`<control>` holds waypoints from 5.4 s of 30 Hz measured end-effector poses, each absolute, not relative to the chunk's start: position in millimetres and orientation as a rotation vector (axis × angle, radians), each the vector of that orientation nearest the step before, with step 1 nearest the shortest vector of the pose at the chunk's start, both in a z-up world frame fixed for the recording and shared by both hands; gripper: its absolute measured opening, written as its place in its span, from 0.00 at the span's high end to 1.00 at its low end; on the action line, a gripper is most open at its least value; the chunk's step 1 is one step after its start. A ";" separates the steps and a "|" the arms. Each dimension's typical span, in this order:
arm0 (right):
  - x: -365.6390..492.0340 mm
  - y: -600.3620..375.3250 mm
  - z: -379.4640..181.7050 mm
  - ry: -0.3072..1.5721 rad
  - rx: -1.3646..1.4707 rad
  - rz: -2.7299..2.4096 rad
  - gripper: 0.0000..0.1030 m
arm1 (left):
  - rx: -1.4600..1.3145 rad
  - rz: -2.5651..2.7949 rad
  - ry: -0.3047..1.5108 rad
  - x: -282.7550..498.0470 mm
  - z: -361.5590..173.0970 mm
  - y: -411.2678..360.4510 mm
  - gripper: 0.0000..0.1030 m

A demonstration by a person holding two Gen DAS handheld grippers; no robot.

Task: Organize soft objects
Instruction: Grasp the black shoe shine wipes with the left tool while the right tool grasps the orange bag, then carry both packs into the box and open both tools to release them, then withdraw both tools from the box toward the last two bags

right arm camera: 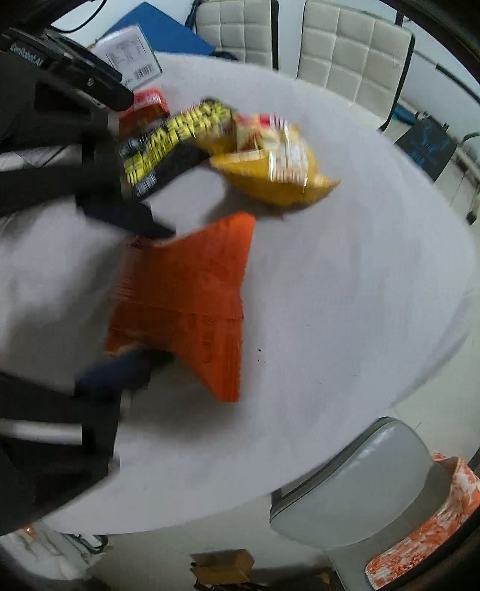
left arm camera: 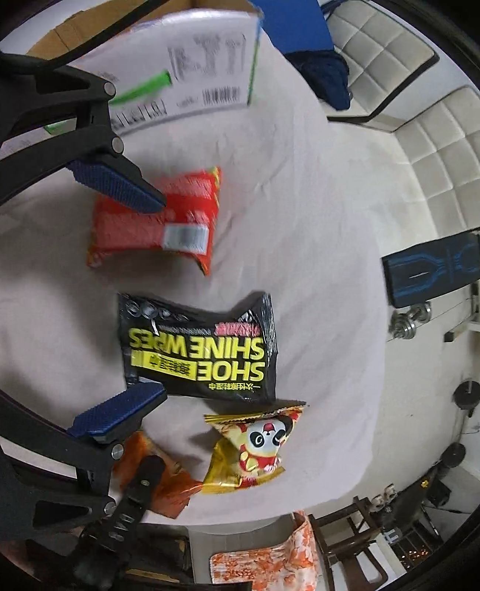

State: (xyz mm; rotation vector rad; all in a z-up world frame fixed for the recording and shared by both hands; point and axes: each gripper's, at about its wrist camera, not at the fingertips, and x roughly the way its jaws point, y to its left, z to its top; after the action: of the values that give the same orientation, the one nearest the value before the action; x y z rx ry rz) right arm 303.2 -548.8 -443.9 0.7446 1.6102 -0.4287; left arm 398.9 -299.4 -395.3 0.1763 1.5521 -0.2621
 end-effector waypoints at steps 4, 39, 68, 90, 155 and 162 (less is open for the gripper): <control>306.5 -539.0 -440.4 1.653 0.488 -0.423 0.55 | 0.216 -0.292 1.589 403.3 -412.9 -317.9 0.09; 165.0 -437.8 -464.9 1.886 0.154 -0.186 0.55 | 0.305 -0.318 1.715 211.4 -441.9 -258.9 0.47; 157.8 -406.6 -396.9 1.714 0.148 -0.215 0.56 | 0.218 -0.365 1.482 180.5 -331.7 -217.1 0.48; 269.6 -141.9 -282.2 1.542 0.043 0.231 0.56 | 0.024 -0.082 1.324 281.0 -219.5 58.3 0.48; 296.2 -69.8 -316.1 1.514 0.024 0.035 0.00 | -0.001 -0.022 1.299 299.4 -274.3 123.3 0.04; 264.6 -79.5 -272.1 1.421 0.043 0.057 0.00 | -0.025 -0.013 1.230 259.8 -237.4 124.9 0.04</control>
State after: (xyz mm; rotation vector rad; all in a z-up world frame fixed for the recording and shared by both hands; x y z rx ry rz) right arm 264.6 -79.5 -272.1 0.0428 1.4209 0.0571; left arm 259.8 124.9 -237.4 -0.0254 1.2295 -0.0128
